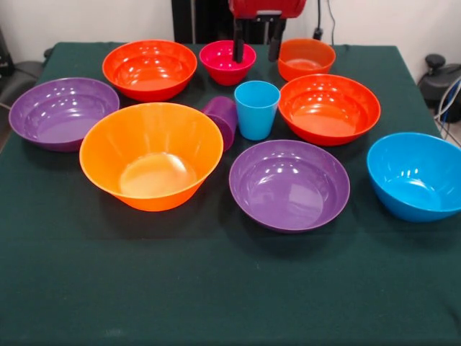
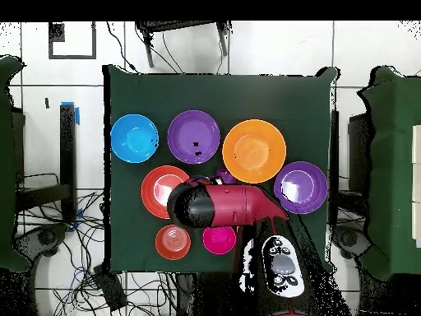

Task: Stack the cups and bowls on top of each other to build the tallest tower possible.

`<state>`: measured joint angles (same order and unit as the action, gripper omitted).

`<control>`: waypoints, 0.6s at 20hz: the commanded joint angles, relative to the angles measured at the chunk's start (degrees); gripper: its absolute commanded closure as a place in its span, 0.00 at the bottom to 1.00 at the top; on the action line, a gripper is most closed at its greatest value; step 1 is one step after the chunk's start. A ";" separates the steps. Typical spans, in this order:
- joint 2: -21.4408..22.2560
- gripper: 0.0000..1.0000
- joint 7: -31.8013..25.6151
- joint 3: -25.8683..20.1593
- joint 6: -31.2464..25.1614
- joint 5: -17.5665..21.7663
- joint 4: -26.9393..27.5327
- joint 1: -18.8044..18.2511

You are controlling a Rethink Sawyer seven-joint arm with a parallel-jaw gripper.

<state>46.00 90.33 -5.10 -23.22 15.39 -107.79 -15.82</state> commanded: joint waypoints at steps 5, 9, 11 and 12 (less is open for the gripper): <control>-4.79 0.00 1.56 -4.56 -4.44 0.74 5.35 -0.12; -5.35 0.00 1.58 -4.32 -4.06 1.09 6.11 0.02; -5.64 0.00 1.13 -4.70 -3.49 1.25 6.06 -0.62; -5.75 0.00 0.81 -4.88 -3.34 1.39 6.07 -0.93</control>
<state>44.18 90.33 -5.30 -23.22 15.39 -104.73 -15.89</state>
